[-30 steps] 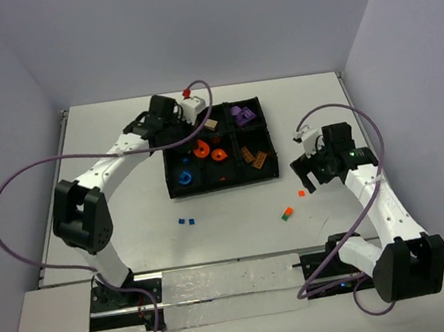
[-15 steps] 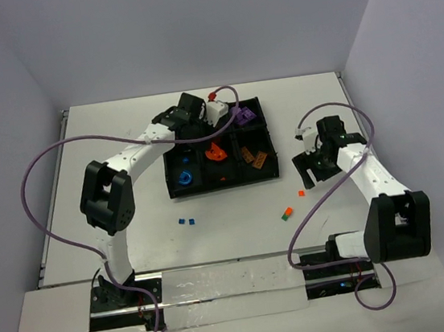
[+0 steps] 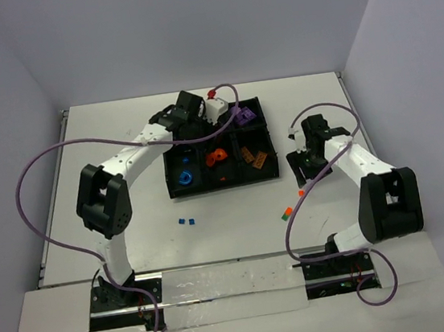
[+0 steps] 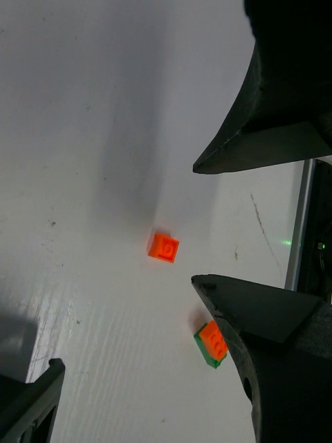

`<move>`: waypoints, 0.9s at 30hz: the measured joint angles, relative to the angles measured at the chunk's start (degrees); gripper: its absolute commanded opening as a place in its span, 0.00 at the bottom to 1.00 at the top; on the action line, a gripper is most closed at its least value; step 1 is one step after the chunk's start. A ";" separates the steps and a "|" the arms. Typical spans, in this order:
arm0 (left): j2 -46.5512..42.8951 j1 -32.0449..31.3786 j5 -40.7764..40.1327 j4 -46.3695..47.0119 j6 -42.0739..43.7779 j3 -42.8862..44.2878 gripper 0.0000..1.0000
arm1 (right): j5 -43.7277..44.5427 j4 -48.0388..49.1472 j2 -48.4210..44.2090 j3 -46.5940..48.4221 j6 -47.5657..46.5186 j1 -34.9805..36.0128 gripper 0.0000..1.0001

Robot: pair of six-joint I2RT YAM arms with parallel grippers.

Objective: Sort the legos into containers by color

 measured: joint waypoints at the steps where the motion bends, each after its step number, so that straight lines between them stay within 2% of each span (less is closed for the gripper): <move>1: -0.65 0.00 -0.22 0.15 -0.09 0.00 0.72 | 0.33 0.02 0.20 0.04 0.85 0.84 0.66; 2: -1.35 0.00 -0.51 0.25 -0.19 -0.01 0.80 | 0.71 0.03 0.46 0.04 1.64 1.58 0.66; 5: -3.79 0.02 -1.36 0.66 -0.28 -0.19 0.82 | 2.21 0.09 2.19 0.12 3.69 3.23 0.64; 10: -8.41 0.17 -1.78 2.62 -0.72 -1.99 0.84 | 3.96 0.45 7.28 0.15 5.67 3.69 0.53; 19: -12.28 4.27 -1.23 4.13 -2.20 -3.95 0.84 | 3.55 0.45 11.52 0.86 6.89 3.69 0.48; 26: -12.33 8.46 -1.25 4.71 -3.03 -4.61 0.84 | 3.30 -0.38 13.73 2.07 7.37 3.69 0.24; 27: -12.37 8.61 -1.23 4.80 -3.08 -4.70 0.84 | 3.30 -0.40 13.79 2.13 7.42 3.67 0.16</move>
